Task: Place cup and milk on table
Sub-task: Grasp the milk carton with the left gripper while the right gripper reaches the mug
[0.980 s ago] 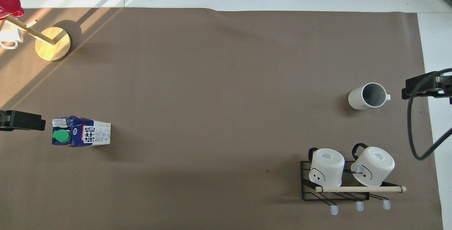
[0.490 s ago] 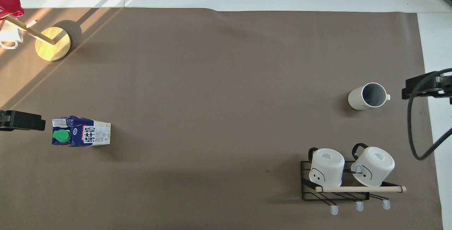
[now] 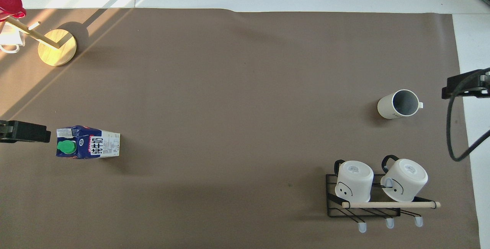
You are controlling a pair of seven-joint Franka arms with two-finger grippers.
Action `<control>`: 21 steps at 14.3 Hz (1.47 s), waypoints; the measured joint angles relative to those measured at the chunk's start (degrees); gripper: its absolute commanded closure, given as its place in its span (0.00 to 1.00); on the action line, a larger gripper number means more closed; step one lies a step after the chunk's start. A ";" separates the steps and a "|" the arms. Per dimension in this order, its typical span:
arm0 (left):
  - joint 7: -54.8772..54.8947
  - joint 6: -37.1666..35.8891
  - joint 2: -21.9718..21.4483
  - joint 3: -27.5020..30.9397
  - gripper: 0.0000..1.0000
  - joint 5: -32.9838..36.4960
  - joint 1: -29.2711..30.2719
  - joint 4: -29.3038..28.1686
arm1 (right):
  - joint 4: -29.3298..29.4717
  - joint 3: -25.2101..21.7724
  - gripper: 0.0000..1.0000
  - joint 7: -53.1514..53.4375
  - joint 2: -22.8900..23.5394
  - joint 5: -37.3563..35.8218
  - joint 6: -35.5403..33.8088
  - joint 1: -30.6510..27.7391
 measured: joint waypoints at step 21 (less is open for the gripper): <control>6.39 25.88 -7.46 0.42 0.00 0.01 1.47 -29.56 | -33.01 -0.22 0.00 -3.77 7.50 0.00 41.28 -1.90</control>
